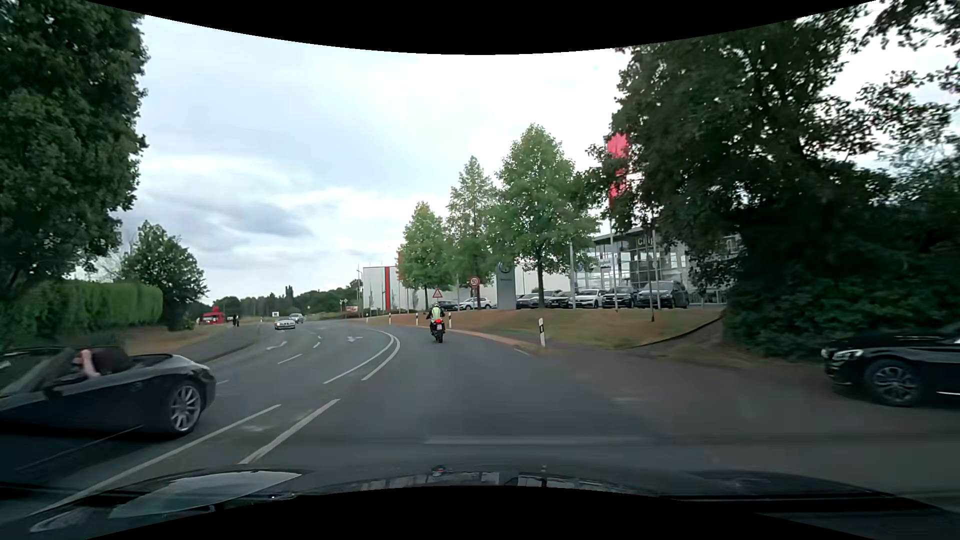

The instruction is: Follow the waypoints while adhering to traffic rules and regulations

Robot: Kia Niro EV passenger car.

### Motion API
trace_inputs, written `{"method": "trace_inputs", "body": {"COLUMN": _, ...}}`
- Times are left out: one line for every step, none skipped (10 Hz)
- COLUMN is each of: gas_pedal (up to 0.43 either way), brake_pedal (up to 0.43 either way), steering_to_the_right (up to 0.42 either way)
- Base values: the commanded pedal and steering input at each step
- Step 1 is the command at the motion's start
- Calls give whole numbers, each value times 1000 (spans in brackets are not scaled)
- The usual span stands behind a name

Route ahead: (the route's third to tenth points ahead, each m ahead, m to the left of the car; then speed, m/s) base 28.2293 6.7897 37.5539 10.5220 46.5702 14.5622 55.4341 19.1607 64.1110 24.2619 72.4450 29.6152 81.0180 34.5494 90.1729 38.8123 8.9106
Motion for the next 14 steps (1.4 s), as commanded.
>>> {"method": "trace_inputs", "body": {"gas_pedal": 220, "brake_pedal": 0, "steering_to_the_right": -42}}
{"method": "trace_inputs", "body": {"gas_pedal": 209, "brake_pedal": 0, "steering_to_the_right": -42}}
{"method": "trace_inputs", "body": {"gas_pedal": 209, "brake_pedal": 0, "steering_to_the_right": -42}}
{"method": "trace_inputs", "body": {"gas_pedal": 209, "brake_pedal": 0, "steering_to_the_right": -42}}
{"method": "trace_inputs", "body": {"gas_pedal": 209, "brake_pedal": 0, "steering_to_the_right": -43}}
{"method": "trace_inputs", "body": {"gas_pedal": 209, "brake_pedal": 0, "steering_to_the_right": -42}}
{"method": "trace_inputs", "body": {"gas_pedal": 209, "brake_pedal": 0, "steering_to_the_right": -43}}
{"method": "trace_inputs", "body": {"gas_pedal": 209, "brake_pedal": 0, "steering_to_the_right": -45}}
{"method": "trace_inputs", "body": {"gas_pedal": 209, "brake_pedal": 0, "steering_to_the_right": -48}}
{"method": "trace_inputs", "body": {"gas_pedal": 209, "brake_pedal": 0, "steering_to_the_right": -50}}
{"method": "trace_inputs", "body": {"gas_pedal": 209, "brake_pedal": 0, "steering_to_the_right": -55}}
{"method": "trace_inputs", "body": {"gas_pedal": 209, "brake_pedal": 0, "steering_to_the_right": -61}}
{"method": "trace_inputs", "body": {"gas_pedal": 209, "brake_pedal": 0, "steering_to_the_right": -67}}
{"method": "trace_inputs", "body": {"gas_pedal": 209, "brake_pedal": 0, "steering_to_the_right": -72}}
